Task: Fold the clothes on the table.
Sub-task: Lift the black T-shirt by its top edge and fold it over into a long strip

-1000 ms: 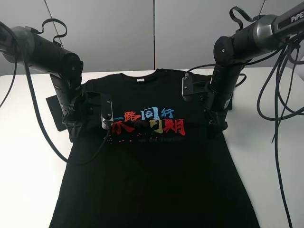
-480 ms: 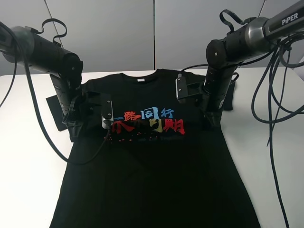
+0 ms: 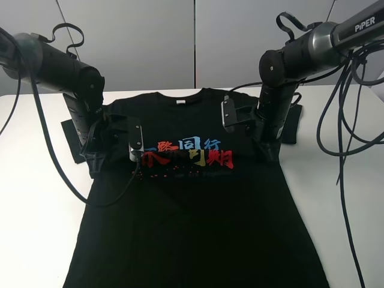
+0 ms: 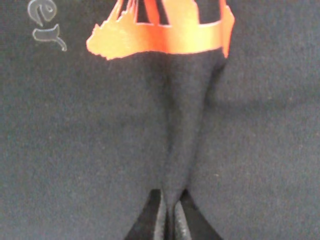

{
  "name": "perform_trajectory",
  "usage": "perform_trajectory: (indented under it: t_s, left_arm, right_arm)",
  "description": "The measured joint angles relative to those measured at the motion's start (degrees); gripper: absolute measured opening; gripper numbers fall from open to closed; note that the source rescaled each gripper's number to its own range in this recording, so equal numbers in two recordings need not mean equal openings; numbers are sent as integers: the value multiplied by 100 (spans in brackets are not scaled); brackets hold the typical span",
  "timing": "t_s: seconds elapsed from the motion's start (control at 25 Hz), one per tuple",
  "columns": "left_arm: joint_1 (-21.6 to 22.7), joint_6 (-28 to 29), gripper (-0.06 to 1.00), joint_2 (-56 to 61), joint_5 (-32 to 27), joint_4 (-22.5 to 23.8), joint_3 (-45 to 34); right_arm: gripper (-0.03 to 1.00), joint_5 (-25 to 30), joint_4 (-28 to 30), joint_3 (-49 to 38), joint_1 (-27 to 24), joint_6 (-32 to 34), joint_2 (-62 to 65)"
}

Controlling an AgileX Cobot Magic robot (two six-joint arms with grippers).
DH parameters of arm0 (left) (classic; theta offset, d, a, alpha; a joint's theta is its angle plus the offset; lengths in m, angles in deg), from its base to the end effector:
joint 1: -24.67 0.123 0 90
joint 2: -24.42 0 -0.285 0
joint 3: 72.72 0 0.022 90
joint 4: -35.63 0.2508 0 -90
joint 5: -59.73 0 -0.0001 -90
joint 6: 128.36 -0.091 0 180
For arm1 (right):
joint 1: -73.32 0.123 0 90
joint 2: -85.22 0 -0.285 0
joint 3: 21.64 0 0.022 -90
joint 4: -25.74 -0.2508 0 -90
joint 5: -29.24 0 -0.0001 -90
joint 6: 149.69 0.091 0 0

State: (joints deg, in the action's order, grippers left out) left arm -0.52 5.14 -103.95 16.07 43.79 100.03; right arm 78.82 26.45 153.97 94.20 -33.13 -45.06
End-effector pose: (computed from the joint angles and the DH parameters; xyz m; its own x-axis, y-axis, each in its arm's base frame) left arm 0.3382 -0.1492 0.0920 -0.2173 0.9738 0.0669 0.9744 0.2124 0.0737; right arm 0.3472 0.1315 0.0890 -0.0893 -0.9952 0.0410 -0.9938 0.0917 0.0624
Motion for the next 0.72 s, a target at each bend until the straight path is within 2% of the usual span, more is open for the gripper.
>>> perform_trajectory:
  t_s: [0.32, 0.48, 0.72]
  left_arm:
    - [0, 242, 1, 0, 59, 0, 0]
    - [0, 271, 1, 67, 277, 0, -10]
    - [0, 281, 0, 630, 440, 11, -10]
  right_arm:
    - [0, 117, -284, -32, 8, 44, 135]
    - [0, 140, -307, -46, 8, 44, 406]
    - [0, 129, -307, -46, 12, 193, 928]
